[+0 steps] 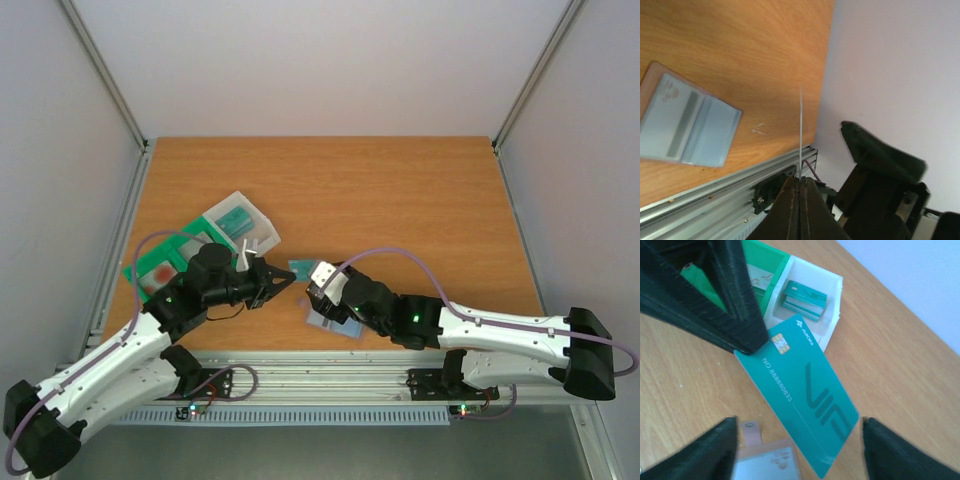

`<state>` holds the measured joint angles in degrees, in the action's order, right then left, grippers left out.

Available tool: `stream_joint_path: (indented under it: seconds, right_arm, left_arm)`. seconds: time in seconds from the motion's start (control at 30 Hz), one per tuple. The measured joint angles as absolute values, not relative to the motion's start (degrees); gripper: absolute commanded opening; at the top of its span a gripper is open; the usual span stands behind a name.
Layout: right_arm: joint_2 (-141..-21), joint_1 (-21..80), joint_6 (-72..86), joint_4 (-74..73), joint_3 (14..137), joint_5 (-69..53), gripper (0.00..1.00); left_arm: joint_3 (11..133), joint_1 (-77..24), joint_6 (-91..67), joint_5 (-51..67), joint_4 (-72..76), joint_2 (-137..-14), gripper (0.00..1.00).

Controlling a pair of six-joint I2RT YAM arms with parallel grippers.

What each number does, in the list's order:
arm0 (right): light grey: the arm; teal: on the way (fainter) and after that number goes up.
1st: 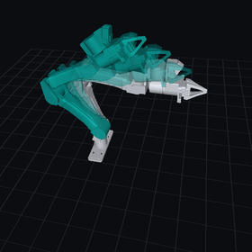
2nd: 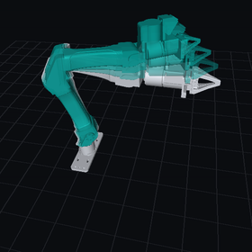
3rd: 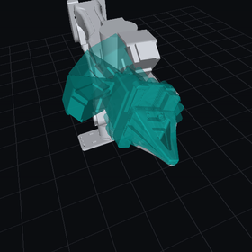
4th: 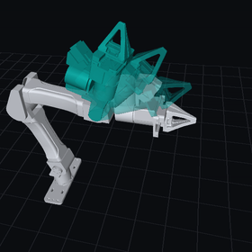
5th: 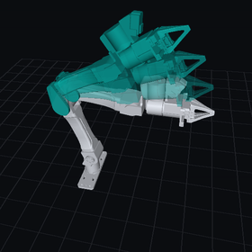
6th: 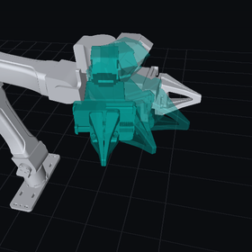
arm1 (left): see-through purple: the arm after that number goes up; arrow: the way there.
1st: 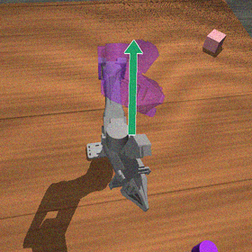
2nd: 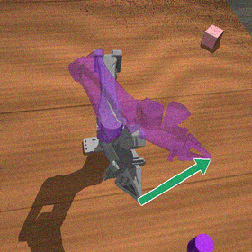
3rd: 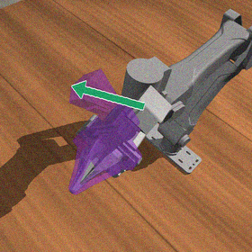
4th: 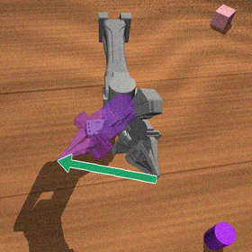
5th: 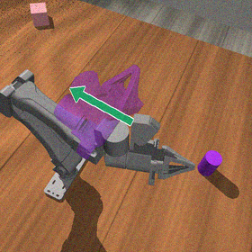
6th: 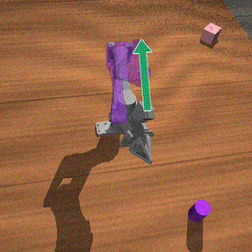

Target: Take the credit cards out of the card holder

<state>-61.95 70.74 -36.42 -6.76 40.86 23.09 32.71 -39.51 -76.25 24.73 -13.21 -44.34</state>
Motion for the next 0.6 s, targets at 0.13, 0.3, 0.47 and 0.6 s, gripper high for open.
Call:
stream_joint_path:
  seconds: [0.13,0.3,0.47,0.6]
  right_arm:
    - [-59.5,70.7,-32.9,-8.9,40.8,24.4,0.98]
    - [-55.3,70.7,-25.8,-12.0,40.1,27.0,0.99]
    - [-55.0,70.7,-15.7,-21.5,42.6,30.3,0.98]
    - [-56.1,70.7,-10.4,-26.6,45.4,31.7,0.99]
  left_arm:
    - [34.3,-39.5,-70.8,23.8,-15.3,-45.2,0.00]
    - [34.9,-39.5,-64.0,20.2,-19.2,-44.9,0.00]
    - [37.6,-39.5,-56.1,12.5,-26.5,-44.6,0.00]
    - [39.7,-39.4,-52.9,8.2,-29.5,-45.0,0.00]
